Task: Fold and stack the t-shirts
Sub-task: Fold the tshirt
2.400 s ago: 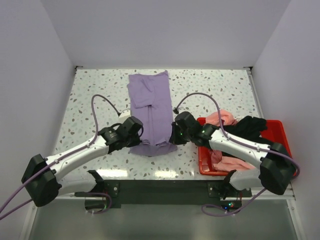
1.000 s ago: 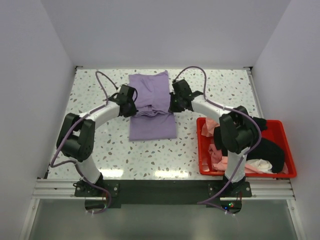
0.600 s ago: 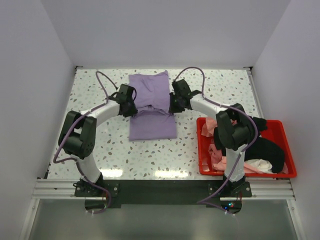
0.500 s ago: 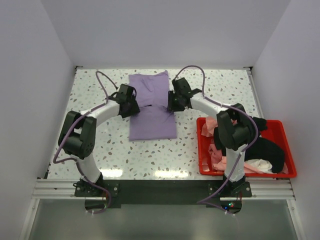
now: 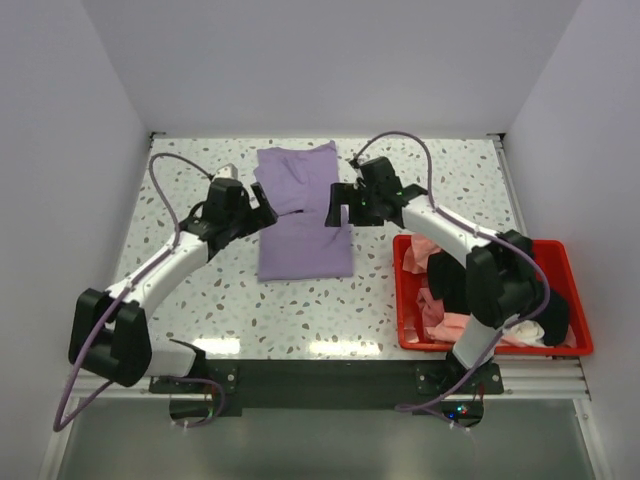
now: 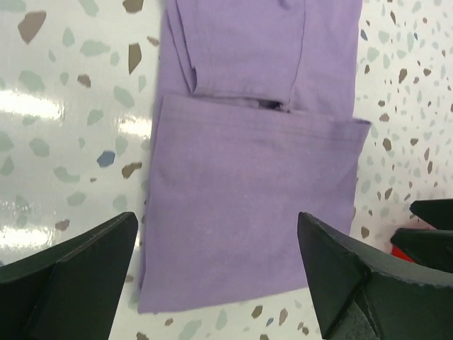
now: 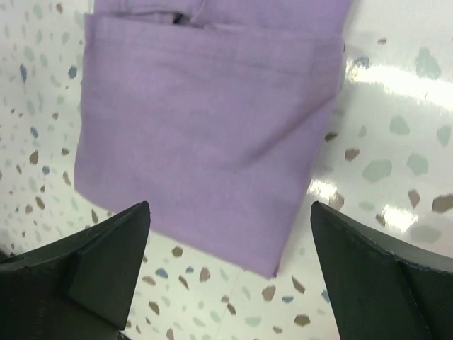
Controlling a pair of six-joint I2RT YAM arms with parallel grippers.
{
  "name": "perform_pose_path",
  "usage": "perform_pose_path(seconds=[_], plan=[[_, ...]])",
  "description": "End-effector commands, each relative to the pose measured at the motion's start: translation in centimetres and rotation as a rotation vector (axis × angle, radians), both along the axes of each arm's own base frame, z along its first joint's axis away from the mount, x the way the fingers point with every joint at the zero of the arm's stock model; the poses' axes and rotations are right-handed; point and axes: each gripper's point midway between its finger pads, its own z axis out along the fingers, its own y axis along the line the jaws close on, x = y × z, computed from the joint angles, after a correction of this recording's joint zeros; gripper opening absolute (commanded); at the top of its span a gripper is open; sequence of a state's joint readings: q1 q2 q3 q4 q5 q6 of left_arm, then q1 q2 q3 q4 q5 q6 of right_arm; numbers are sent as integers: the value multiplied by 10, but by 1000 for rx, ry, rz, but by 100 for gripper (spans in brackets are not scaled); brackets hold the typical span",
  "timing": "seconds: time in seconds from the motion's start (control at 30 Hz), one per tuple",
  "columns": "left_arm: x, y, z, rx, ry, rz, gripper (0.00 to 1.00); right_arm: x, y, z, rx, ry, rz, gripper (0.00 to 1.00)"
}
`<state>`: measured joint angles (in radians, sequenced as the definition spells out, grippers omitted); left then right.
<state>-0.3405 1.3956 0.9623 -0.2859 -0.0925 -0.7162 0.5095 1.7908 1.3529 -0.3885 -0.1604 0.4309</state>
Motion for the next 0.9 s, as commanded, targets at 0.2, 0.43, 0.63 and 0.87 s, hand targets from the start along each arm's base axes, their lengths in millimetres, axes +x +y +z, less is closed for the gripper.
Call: perform_pose_path(seconds=[0.2, 0.43, 0.63, 0.87], plan=[[-78, 10, -44, -84, 76, -12, 100, -79, -18, -1, 99, 26, 45, 99], [-103, 8, -76, -122, 132, -28, 100, -102, -21, -23, 116, 81, 45, 99], [-100, 6, -91, -127, 162, -19, 88, -107, -20, -31, 102, 103, 58, 99], [-96, 6, -104, -114, 188, -1, 59, -107, -20, -34, 97, 105, 59, 99]])
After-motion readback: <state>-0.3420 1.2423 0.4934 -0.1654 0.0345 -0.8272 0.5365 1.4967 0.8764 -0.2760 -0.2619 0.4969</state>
